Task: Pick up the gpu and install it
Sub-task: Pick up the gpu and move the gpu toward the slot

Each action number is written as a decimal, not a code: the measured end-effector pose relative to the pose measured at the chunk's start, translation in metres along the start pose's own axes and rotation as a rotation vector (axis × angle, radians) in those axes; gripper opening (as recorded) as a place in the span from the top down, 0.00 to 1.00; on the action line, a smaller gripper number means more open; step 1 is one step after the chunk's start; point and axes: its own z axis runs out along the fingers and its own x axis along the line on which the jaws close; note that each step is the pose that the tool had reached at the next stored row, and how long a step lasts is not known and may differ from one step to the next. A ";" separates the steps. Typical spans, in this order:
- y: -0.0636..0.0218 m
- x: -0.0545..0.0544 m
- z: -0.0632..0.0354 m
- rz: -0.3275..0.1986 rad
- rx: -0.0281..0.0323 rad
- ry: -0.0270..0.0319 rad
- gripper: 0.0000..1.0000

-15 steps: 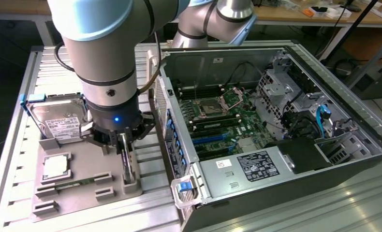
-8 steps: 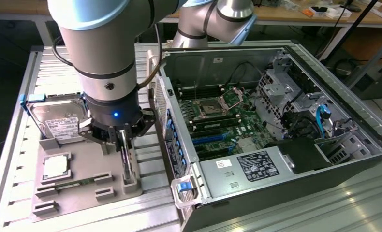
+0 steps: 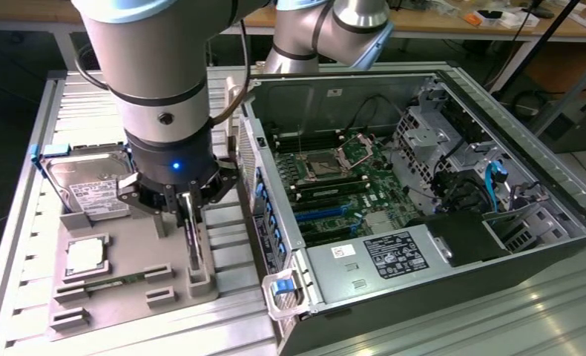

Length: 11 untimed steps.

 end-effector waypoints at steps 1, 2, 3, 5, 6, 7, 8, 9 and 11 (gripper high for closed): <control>0.0000 0.000 -0.0013 0.000 0.0000 0.0000 0.73; 0.0001 0.000 -0.0024 0.000 0.0000 0.0000 0.73; 0.0001 0.000 -0.0038 0.000 -0.0001 0.0000 0.73; 0.0003 0.000 -0.0067 0.000 0.0001 0.0001 0.73; 0.0003 0.000 -0.0082 0.000 0.0000 0.0001 0.73; 0.0004 0.000 -0.0105 0.000 0.0000 -0.0001 0.73; 0.0005 0.000 -0.0124 0.000 0.0000 0.0000 0.73; 0.0006 0.000 -0.0138 0.000 0.0000 0.0000 0.73; 0.0007 -0.001 -0.0170 0.000 0.0000 0.0000 0.73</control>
